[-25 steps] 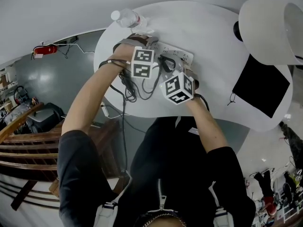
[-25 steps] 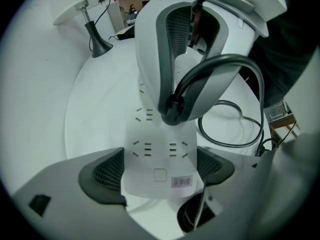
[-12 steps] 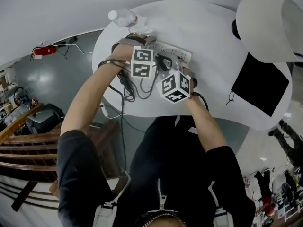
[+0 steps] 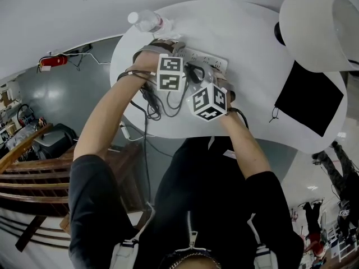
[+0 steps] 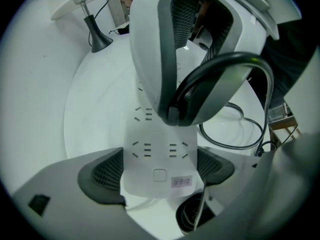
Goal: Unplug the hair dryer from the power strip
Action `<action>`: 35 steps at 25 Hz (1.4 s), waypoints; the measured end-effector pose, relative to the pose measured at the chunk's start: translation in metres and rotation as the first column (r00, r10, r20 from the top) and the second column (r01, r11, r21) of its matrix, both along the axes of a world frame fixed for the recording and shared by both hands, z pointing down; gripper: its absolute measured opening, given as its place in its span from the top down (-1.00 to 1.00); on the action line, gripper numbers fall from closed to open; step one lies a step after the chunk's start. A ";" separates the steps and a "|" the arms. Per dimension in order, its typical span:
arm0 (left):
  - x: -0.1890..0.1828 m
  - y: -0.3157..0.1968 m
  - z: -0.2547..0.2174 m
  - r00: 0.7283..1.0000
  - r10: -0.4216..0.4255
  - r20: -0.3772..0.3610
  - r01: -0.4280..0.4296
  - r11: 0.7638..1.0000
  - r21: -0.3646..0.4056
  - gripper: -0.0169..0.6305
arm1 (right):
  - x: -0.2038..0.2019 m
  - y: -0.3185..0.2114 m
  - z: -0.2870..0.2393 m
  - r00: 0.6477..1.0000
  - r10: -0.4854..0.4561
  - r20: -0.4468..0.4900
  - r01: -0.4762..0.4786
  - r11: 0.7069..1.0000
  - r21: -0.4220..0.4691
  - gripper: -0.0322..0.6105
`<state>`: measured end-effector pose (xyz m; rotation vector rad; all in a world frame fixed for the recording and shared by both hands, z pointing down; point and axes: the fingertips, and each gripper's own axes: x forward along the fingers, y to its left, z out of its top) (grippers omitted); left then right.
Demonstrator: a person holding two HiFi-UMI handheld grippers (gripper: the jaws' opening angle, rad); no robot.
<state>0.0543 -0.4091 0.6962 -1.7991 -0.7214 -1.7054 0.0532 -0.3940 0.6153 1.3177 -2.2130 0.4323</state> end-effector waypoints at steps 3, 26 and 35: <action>0.001 -0.001 0.000 1.000 -0.012 -0.001 0.012 1.000 -0.005 -0.38 | 0.003 -0.001 -0.001 1.000 0.021 0.007 -0.021 1.000 -0.005 0.78; 0.001 0.001 0.003 1.000 -0.001 0.019 0.002 0.998 -0.056 -0.40 | 0.012 0.005 -0.022 1.000 0.016 -0.015 -0.015 0.999 0.045 0.77; 0.000 0.002 -0.003 1.000 0.001 -0.013 -0.002 0.998 -0.070 -0.40 | 0.023 0.018 -0.015 0.998 0.067 0.001 -0.067 0.997 0.026 0.77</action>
